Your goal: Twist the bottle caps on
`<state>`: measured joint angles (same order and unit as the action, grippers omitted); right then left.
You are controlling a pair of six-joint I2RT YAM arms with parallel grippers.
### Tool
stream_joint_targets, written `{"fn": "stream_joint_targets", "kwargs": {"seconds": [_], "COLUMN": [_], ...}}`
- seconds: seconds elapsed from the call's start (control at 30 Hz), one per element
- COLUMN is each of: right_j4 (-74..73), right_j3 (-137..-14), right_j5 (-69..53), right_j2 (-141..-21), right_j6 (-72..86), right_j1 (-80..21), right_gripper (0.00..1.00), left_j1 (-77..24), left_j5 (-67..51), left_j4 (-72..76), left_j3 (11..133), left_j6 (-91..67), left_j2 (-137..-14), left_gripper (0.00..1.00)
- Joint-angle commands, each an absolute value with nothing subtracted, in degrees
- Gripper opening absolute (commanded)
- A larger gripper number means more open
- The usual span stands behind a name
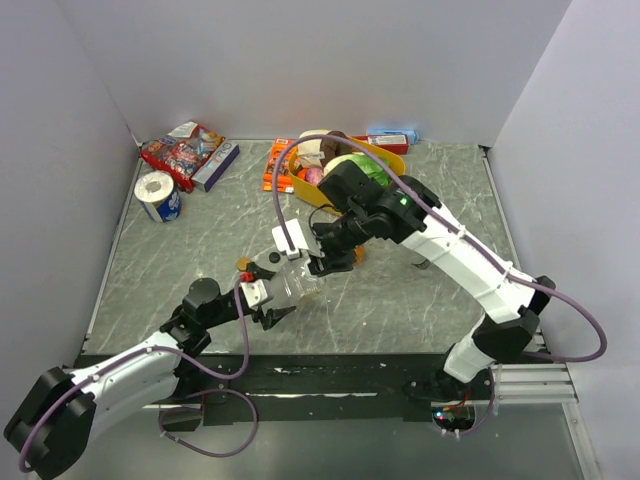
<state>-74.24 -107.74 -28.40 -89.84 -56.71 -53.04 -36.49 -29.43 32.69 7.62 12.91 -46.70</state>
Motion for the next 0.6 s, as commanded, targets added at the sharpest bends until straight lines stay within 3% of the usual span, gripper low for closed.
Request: {"fn": "stream_joint_targets", "kwargs": {"seconds": [0.0, 0.57], "right_j4": [-76.8, -86.9], "right_j3": [-111.1, -129.2], "right_j5": [-28.7, -29.4], "right_j2": [-93.1, -105.8], "right_j6": [-48.9, -35.8], "right_j1": [-52.4, -49.9], "right_gripper": [0.28, 0.25], "left_j1": [-36.7, -37.3], "left_j5": [-25.4, -19.8], "left_j4": [44.9, 45.4], "left_j3": [10.5, 13.1], "left_j6": [8.3, 6.5], "left_j2": [-46.1, -48.2], "left_gripper": [0.01, 0.01]}}
